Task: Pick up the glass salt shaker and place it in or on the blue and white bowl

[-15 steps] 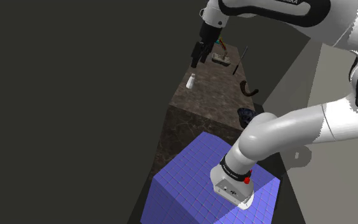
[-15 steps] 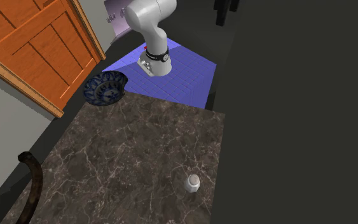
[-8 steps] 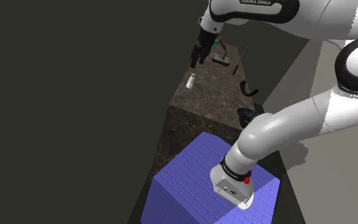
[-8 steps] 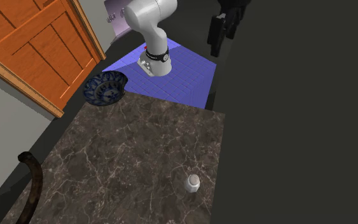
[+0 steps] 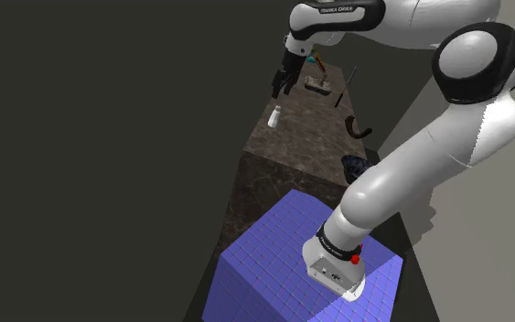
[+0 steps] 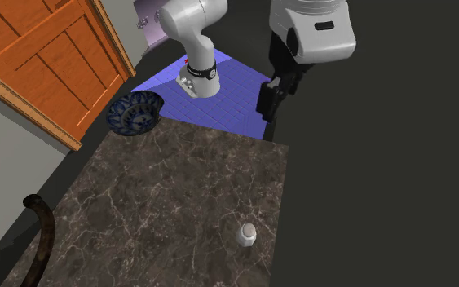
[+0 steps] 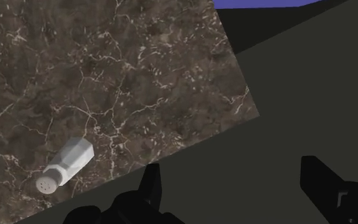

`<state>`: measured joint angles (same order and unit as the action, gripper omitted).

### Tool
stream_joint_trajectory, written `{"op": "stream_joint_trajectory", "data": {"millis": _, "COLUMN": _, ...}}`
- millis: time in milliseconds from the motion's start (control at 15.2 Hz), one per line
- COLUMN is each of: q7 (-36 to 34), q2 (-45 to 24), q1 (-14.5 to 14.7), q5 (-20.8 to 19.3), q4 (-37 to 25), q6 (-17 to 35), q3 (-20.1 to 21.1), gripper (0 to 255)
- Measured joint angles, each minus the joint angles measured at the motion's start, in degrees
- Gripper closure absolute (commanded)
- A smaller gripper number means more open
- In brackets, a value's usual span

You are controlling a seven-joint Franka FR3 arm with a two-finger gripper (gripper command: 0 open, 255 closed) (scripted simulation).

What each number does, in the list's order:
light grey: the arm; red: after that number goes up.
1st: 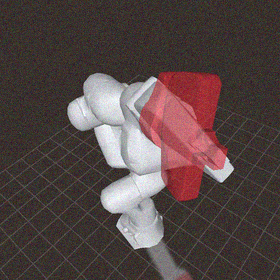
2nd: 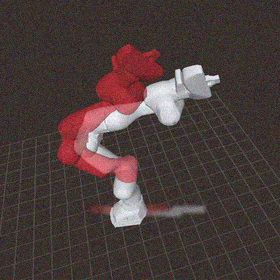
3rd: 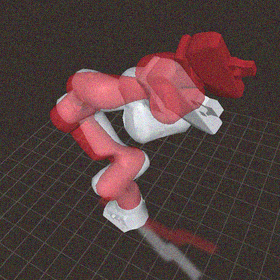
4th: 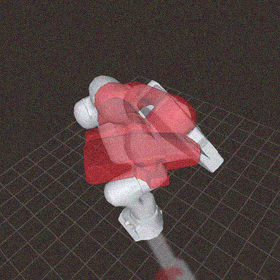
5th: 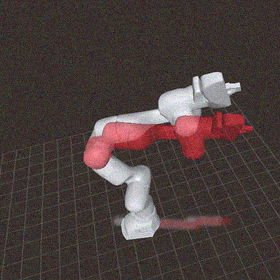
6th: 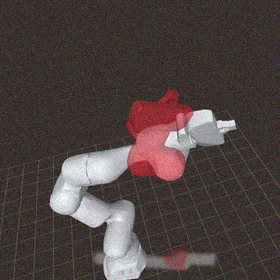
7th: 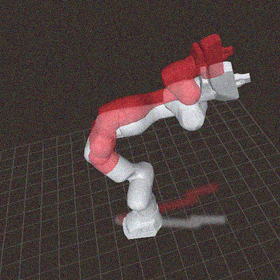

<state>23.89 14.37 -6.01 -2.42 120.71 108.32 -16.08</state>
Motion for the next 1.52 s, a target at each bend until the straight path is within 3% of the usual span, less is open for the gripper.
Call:
{"op": "stream_joint_trajectory", "data": {"millis": 594, "q7": 9.61, "q2": -17.27, "q1": -3.54, "q5": 6.68, "q4": -11.01, "q6": 3.96, "q3": -6.14, "gripper": 0}}
{"op": "stream_joint_trajectory", "data": {"millis": 792, "q7": 13.24, "q2": -24.9, "q1": -5.87, "q5": 10.27, "q4": -18.27, "q6": 3.09, "q3": -7.35, "gripper": 0}}
{"op": "stream_joint_trajectory", "data": {"millis": 1254, "q7": 18.35, "q2": -40.91, "q1": -12.43, "q5": 17.28, "q4": -33.54, "q6": 1.03, "q3": -7.45, "gripper": 0}}
{"op": "stream_joint_trajectory", "data": {"millis": 1518, "q7": 19.03, "q2": -43.46, "q1": -13.35, "q5": 18.37, "q4": -34.54, "q6": 2.23, "q3": -7.11, "gripper": 0}}
